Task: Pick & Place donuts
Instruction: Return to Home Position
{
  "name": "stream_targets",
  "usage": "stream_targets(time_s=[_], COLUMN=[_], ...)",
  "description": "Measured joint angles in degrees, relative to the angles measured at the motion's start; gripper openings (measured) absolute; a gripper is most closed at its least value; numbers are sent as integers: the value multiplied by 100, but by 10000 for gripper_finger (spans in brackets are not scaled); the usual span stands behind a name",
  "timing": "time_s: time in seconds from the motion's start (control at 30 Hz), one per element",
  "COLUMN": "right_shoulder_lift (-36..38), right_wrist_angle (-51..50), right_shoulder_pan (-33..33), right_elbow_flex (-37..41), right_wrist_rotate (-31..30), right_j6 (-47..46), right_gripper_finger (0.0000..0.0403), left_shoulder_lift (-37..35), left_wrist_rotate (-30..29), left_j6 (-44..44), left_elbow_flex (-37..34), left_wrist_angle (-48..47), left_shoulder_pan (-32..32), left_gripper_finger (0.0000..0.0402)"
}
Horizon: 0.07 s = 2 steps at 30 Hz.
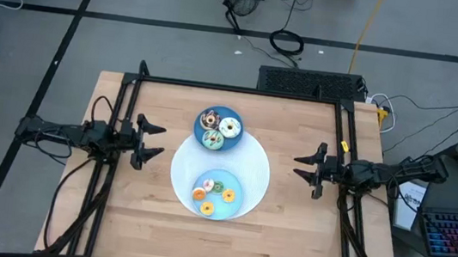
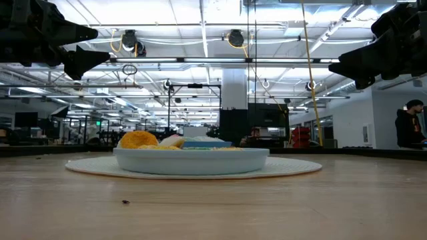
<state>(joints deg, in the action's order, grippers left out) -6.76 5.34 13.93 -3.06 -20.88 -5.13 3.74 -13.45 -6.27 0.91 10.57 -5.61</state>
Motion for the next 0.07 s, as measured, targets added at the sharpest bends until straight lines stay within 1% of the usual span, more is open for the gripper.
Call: stream_targets(time_s=[0.07], right_shoulder_lift=[0], right_wrist_angle=[1], right_shoulder_pan=[1], right_elbow_flex=[-2], right_wrist_rotate=[1], right_j6=[1], right_gripper_finger=[160], left_shoulder_lift=[0], left_wrist_rotate=[0], left_j6=[-1], left_elbow_flex=[-1], left_wrist_angle=[0], left_shoulder_pan=[0], left_gripper_finger=[345])
